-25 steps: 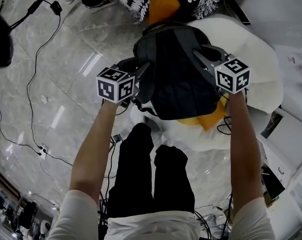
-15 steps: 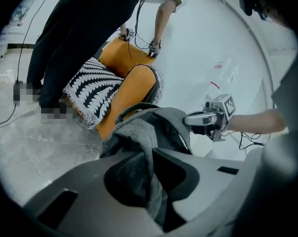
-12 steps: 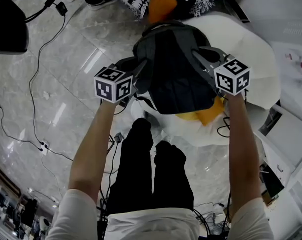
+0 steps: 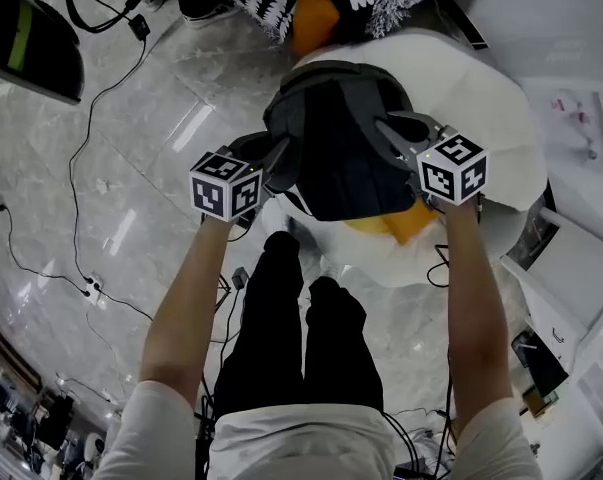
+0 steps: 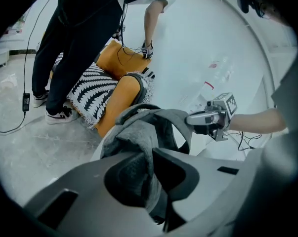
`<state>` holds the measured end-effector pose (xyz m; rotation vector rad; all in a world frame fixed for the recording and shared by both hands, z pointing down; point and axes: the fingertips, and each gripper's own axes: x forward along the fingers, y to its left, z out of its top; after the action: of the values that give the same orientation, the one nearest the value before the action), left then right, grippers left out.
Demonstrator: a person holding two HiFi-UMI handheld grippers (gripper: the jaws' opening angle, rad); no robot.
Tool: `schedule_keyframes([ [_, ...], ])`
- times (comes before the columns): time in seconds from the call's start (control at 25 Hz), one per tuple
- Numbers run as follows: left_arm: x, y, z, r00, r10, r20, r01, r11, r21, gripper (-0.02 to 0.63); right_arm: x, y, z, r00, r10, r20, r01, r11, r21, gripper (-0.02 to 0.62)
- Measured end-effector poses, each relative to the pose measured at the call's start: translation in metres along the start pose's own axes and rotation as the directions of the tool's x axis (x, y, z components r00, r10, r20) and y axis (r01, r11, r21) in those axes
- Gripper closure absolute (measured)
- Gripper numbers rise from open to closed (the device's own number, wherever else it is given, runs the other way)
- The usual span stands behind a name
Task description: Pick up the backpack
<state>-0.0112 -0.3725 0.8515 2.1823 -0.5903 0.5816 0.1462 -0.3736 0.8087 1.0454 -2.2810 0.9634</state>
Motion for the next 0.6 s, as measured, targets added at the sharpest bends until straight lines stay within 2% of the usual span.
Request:
schedule_keyframes([
  [0.6,-0.058,-0.075,-0.010,0.999,0.043,0.006,-0.043,0.999,0.004,0.578,-0.079,0.053,-0.008,1.000,0.020,0.024,-0.020,0.999,0.026,0.565],
])
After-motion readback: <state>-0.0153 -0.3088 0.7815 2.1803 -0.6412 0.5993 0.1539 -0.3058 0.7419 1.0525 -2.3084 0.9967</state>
